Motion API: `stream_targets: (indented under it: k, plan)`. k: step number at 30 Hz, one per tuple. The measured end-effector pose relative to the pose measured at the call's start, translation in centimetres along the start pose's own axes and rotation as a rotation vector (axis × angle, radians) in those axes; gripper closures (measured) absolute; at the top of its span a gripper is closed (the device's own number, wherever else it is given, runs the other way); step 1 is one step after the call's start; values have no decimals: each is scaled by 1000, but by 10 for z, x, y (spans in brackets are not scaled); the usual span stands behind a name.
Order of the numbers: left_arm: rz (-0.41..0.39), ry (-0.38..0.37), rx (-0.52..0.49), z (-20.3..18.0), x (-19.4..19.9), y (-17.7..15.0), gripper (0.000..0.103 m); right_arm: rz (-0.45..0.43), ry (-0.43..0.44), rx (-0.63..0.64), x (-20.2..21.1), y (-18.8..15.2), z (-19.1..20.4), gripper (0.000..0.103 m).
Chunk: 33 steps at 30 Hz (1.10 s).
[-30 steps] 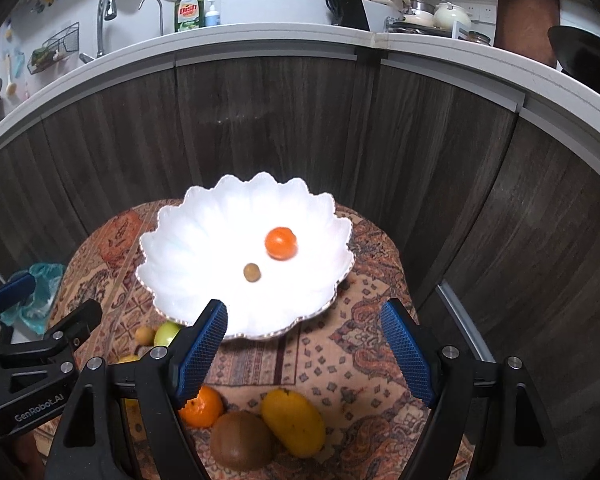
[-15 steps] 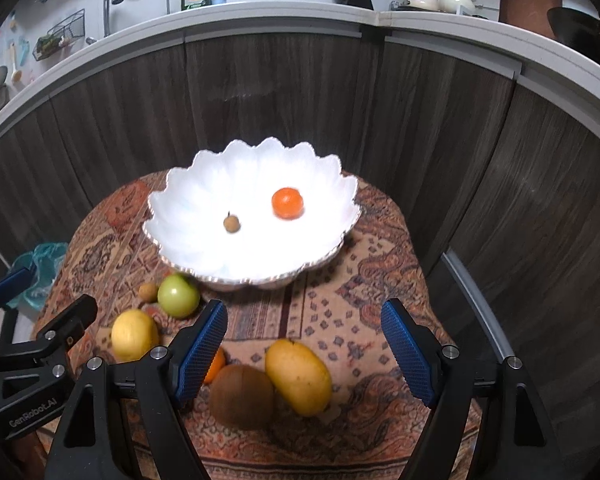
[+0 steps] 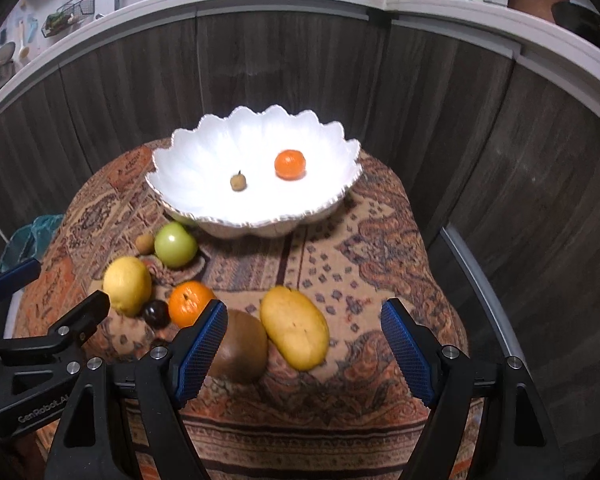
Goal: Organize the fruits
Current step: 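Withdraw both tools from the bowl back toward the remaining fruits, then grasp a dark plum with the left tool while the right tool grasps the kiwi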
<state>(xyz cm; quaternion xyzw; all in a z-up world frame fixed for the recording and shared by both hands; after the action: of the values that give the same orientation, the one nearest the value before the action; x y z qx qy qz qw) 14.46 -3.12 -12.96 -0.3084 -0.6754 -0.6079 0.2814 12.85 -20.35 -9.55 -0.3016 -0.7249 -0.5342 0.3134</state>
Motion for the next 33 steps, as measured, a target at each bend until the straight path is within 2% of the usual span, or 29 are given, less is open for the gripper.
stream_targets:
  k: [6, 10, 14, 20, 25, 29, 31, 33]
  plan:
    - [39, -16, -19, -13, -13, -17, 9, 29, -9, -23, -6, -20, -8, 23]
    - [68, -30, -23, -19, -22, -29, 16, 46, -11, -39, -12, -31, -14, 23]
    - [99, -43, -21, -24, -33, -39, 18, 56, -14, -48, -17, -37, -17, 23]
    - [133, -57, -26, -33, -47, -52, 30, 69, -11, -62, -25, -45, -22, 23]
    - [158, -73, -28, -40, -55, -59, 44, 82, -5, -76, -30, -49, -25, 23]
    - [173, -88, -18, -41, -60, -62, 49, 86, -1, -76, -33, -51, -25, 23]
    - [179, -91, -23, -43, -62, -62, 60, 93, 1, -75, -34, -52, -24, 23]
    - [183, -93, -26, -44, -64, -64, 63, 96, 4, -76, -35, -52, -24, 23]
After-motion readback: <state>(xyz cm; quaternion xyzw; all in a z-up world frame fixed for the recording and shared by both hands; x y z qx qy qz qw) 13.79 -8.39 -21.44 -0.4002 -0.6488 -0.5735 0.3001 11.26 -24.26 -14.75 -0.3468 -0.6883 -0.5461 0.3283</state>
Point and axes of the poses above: each gripper's, at about its wrist camera, not at the fingertips, and x roughly against the way its jaws point, z to its left, y to its top, the point moved 9 cm from there along -x, roughly the way its jaws point, and after that the axes turned 14 degrees about x, right-handed, at the moved point
